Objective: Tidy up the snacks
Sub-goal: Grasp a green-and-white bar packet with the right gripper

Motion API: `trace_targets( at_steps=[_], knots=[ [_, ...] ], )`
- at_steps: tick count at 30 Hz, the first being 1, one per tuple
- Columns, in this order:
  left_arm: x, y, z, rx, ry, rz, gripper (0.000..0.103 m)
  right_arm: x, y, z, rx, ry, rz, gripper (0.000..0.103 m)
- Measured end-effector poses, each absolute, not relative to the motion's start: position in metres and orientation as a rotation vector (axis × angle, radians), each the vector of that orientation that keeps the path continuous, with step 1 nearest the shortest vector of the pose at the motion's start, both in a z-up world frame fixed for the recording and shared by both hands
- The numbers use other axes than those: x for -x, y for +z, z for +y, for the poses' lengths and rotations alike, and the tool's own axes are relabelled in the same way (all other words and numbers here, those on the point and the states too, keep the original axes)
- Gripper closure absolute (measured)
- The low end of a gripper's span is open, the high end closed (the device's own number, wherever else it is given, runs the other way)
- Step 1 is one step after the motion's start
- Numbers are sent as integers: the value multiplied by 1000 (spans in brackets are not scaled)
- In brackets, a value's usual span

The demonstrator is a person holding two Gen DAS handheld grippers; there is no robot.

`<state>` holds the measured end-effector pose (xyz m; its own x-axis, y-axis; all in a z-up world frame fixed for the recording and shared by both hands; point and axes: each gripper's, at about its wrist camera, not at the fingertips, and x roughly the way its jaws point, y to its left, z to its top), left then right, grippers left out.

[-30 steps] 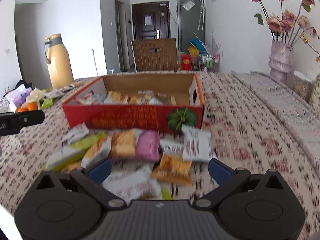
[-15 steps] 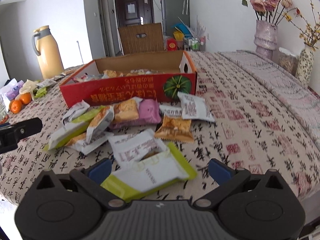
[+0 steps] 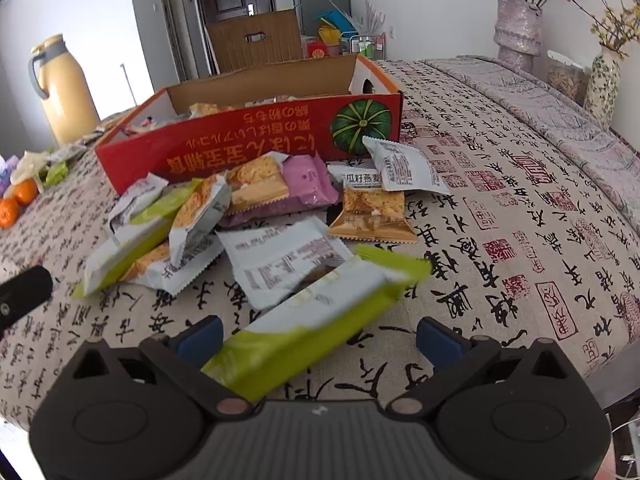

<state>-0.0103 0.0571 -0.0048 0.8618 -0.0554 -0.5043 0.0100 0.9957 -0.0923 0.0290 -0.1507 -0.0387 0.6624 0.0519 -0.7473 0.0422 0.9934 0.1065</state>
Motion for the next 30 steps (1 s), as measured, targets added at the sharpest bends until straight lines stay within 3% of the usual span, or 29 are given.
trace_targets(
  at_steps=[2, 5, 13, 15, 30],
  knots=[
    [10, -6, 59, 96, -33, 535, 0, -28, -39, -150, -105, 9, 850, 2],
    [10, -8, 59, 99, -32, 542, 0, -27, -40, -150, -73, 5, 852, 12],
    [8, -9, 55, 103, -30, 553, 0, -15, -37, -169, -45, 9, 812, 57],
    [8, -9, 52, 99, -31, 555, 0, -12, -37, -173, -43, 10, 802, 64],
    [-14, -11, 54, 65, 13, 590, 0, -11, -25, -201, -108, 47, 687, 66]
  ],
)
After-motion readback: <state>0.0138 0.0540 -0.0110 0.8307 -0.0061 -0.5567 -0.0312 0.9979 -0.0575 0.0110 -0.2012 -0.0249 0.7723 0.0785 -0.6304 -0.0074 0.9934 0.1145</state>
